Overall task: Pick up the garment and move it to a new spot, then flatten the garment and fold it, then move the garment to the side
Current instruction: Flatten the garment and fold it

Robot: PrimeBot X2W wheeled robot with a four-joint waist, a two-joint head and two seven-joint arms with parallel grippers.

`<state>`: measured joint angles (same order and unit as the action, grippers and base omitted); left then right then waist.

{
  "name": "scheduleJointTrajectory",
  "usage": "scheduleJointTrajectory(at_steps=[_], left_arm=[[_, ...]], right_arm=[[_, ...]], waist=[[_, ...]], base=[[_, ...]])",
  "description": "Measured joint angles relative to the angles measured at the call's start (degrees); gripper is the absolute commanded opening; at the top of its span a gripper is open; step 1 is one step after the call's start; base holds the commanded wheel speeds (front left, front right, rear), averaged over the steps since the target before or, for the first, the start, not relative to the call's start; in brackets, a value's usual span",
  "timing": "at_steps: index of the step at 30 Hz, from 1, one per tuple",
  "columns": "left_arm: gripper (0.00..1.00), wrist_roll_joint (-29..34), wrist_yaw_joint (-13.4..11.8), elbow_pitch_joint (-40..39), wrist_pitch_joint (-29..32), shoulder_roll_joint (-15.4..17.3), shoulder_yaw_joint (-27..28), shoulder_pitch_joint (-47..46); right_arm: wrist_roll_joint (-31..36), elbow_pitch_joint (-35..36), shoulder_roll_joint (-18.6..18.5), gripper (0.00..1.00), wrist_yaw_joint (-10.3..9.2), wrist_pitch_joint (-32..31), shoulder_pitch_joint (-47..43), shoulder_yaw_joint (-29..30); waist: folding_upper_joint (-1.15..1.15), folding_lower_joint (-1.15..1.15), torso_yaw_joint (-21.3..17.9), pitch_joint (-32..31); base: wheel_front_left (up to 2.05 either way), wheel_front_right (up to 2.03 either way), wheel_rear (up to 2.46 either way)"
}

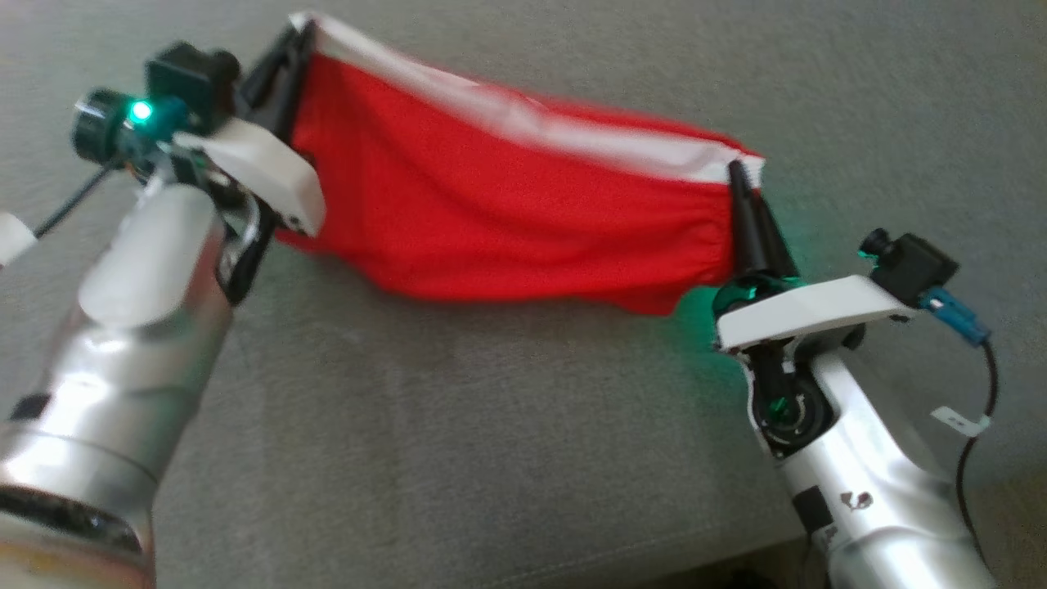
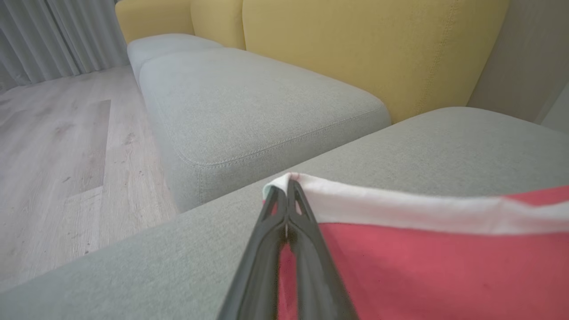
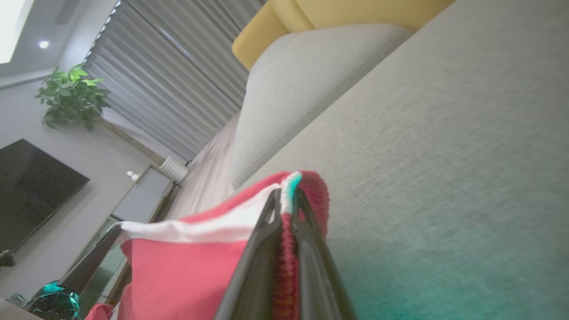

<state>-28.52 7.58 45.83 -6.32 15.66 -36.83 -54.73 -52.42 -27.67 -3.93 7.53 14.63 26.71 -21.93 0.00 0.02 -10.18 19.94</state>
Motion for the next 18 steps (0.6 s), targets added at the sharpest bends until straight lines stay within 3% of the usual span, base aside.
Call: scheduleJointTrajectory(at_steps=[4, 10, 11, 12, 13, 14, 18], left_arm=[[0.00, -0.2, 0.0, 4.3, -2.6, 0.2, -0.6, -3.6], [0.00, 0.9, 0.0, 11.9, -4.1, 0.2, -2.1, -5.4], [0.00, 0.9, 0.0, 12.9, -4.2, 0.1, -2.2, -5.4], [0.00, 0.9, 0.0, 14.0, -4.4, 0.0, -2.2, -5.4], [0.86, 0.9, 0.0, 15.4, -5.3, -0.5, -2.2, -5.5], [1.00, 0.9, 0.0, 16.0, -5.7, -0.8, -2.2, -5.8], [1.00, 0.9, -0.3, 17.8, -7.0, -2.1, -2.2, -6.2]], right_arm=[[-0.3, 1.1, 0.0, 0.00, 0.00, 0.0, 0.0, 1.4], [-1.5, 1.7, 0.1, 0.00, 0.00, 0.0, 0.0, -0.9], [-1.6, 1.7, 0.2, 0.05, 0.00, 0.0, 0.0, -1.4], [-1.6, 1.7, 0.2, 0.39, 0.00, 0.0, 0.0, -1.6], [-1.1, 1.7, 0.2, 1.00, 0.00, 0.0, 0.0, -1.5], [-0.3, 1.7, 0.2, 1.00, 0.00, 0.0, 0.0, -1.4], [5.7, 1.6, 0.2, 1.00, 0.00, 0.0, 0.0, 0.7]], waist=[[0.00, 0.00, -2.2, 1.9], [0.00, -0.01, -3.8, 3.0], [0.00, -0.01, -3.8, 3.0], [0.00, -0.01, -3.8, 3.0], [0.00, -0.02, -3.5, 3.0], [0.00, -0.02, -3.3, 3.0], [0.00, -0.02, -2.5, 2.4]], base=[[0.00, 0.00, 0.00], [0.00, 0.00, 0.00], [0.00, 0.00, 0.00], [0.00, 0.00, 0.00], [0.00, 0.00, 0.00], [0.00, 0.00, 0.00], [0.00, 0.00, 0.00]])
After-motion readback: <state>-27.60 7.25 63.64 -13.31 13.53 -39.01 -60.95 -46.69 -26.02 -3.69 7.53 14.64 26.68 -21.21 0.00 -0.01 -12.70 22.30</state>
